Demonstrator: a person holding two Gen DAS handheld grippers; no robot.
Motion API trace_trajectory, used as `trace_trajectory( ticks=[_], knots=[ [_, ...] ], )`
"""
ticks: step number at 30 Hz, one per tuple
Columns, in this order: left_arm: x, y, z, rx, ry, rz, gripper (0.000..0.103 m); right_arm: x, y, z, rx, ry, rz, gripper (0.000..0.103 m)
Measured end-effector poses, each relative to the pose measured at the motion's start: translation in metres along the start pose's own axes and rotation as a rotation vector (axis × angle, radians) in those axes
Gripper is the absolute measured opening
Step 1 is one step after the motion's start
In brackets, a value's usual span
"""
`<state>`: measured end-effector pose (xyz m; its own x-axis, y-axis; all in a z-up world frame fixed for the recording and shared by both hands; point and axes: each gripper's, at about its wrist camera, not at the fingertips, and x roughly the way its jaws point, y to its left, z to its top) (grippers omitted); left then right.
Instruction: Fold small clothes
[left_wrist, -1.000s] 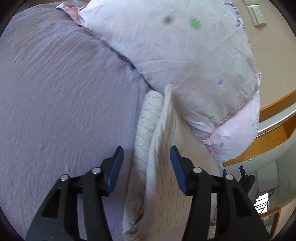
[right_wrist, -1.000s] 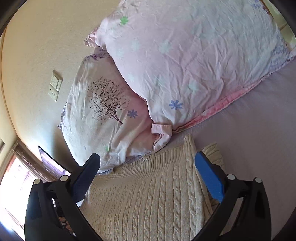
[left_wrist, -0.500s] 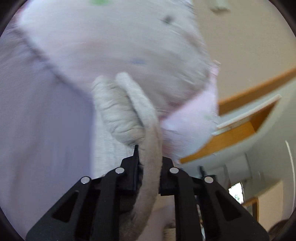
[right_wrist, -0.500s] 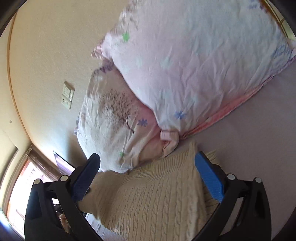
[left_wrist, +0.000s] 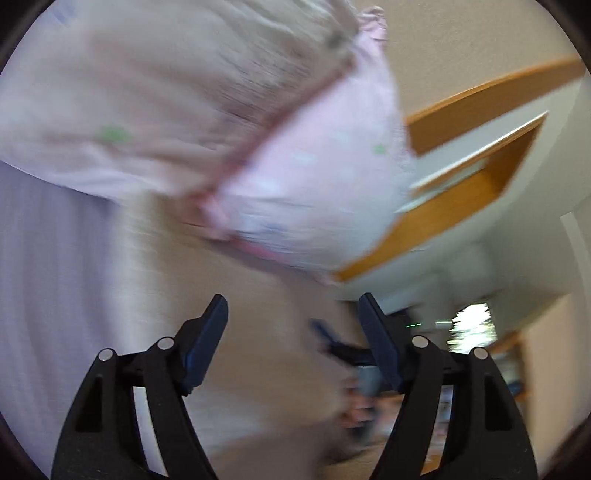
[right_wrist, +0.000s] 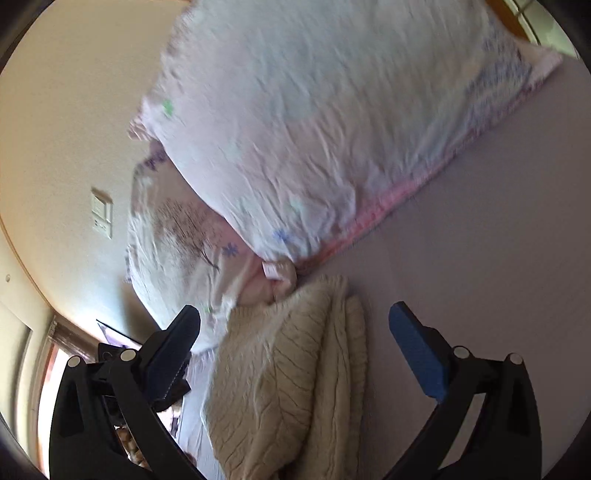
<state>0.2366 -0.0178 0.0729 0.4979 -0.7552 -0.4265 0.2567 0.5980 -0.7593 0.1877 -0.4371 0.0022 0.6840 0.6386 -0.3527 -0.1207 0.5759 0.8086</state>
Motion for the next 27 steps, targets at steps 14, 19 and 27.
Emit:
trace_trajectory(
  ticks=[14, 19, 27],
  knots=[
    [0.05, 0.053, -0.037, -0.066, 0.16, 0.105, 0.074, 0.056, 0.013, -0.029, -0.133, 0.2, -0.154, 0.065],
    [0.027, 0.049, -0.037, -0.026, 0.13, 0.046, 0.039, 0.057, 0.034, -0.041, -0.155, 0.175, -0.059, 0.036],
    [-0.074, 0.045, -0.032, 0.206, -0.064, 0.384, 0.057, 0.074, 0.083, -0.067, -0.311, 0.08, -0.18, 0.055]
  ],
)
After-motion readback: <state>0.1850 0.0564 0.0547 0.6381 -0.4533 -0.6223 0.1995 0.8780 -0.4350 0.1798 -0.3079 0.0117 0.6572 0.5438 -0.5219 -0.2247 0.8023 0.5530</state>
